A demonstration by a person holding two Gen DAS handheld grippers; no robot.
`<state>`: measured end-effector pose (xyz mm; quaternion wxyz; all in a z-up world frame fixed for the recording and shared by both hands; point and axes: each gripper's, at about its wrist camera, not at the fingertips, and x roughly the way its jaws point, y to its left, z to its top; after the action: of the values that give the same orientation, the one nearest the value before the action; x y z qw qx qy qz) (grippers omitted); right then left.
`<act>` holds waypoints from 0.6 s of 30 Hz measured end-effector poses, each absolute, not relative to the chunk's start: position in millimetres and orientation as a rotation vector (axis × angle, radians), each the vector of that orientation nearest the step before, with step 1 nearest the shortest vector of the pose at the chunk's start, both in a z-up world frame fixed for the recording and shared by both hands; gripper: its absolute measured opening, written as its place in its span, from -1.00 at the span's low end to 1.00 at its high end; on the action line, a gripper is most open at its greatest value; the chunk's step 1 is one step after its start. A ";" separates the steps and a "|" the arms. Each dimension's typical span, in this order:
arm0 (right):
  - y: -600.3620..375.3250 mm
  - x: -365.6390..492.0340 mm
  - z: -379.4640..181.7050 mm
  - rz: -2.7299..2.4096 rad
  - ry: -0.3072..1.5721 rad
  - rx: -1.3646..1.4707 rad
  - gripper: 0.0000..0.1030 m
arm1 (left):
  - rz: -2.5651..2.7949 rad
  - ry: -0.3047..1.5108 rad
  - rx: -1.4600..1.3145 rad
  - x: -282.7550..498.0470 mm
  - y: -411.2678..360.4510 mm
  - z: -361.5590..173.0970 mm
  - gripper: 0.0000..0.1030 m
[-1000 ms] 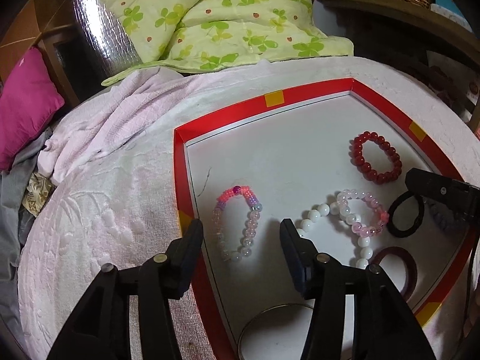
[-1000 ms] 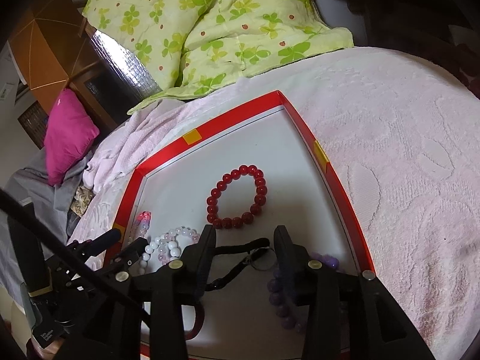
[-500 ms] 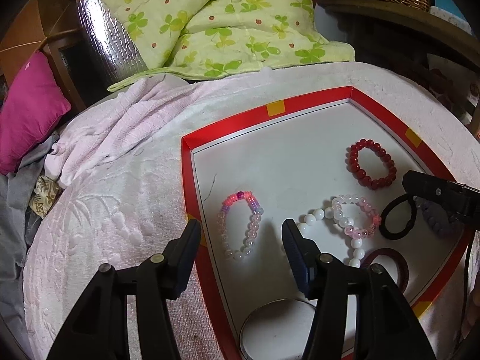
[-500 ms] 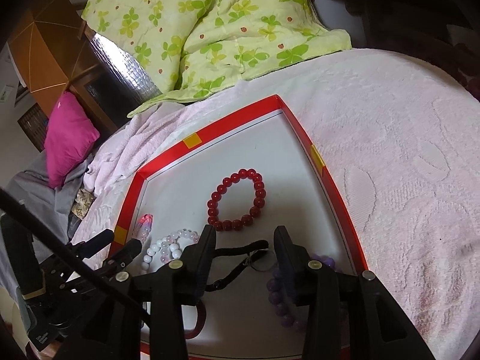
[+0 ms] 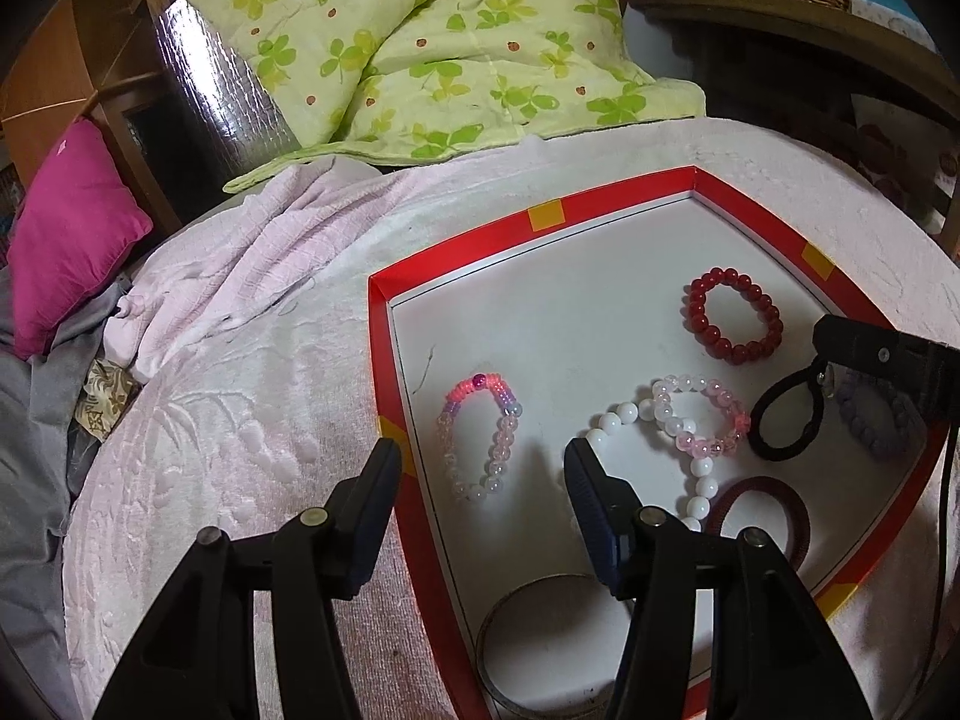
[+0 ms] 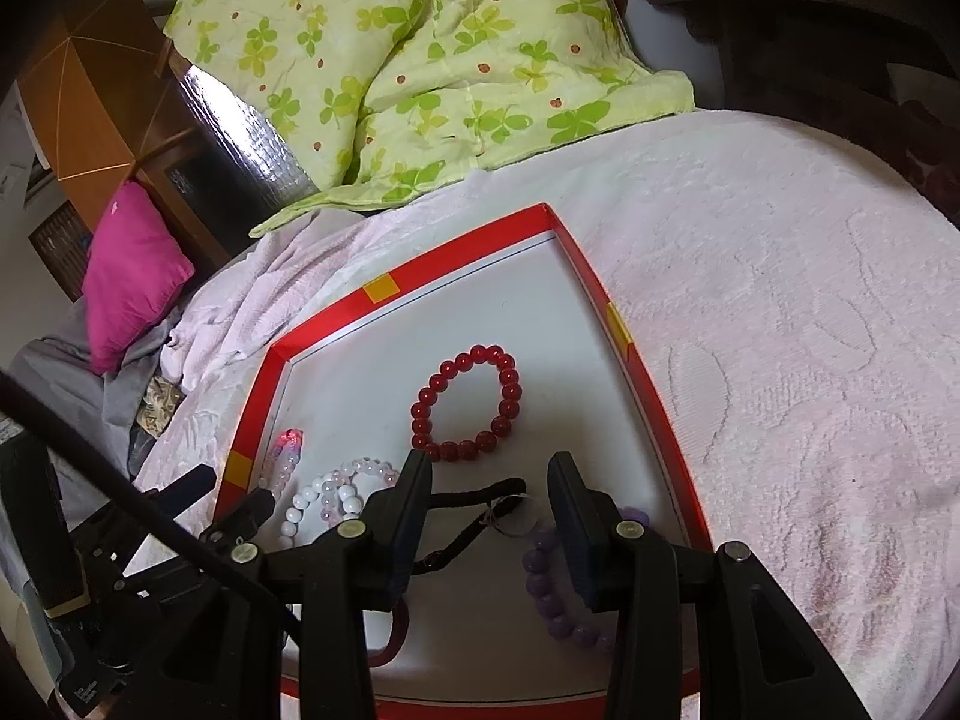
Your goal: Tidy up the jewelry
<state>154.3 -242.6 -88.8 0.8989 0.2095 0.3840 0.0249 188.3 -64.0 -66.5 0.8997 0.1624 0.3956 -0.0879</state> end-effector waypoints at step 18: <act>-244.0 121.3 -60.8 0.023 0.806 0.346 0.11 | -0.140 0.765 0.269 137.7 -55.2 -36.2 0.38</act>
<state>121.3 -244.0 -60.8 0.9053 0.1675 0.3901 0.0112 137.7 -55.2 -36.2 0.9165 0.1310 0.3717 -0.0683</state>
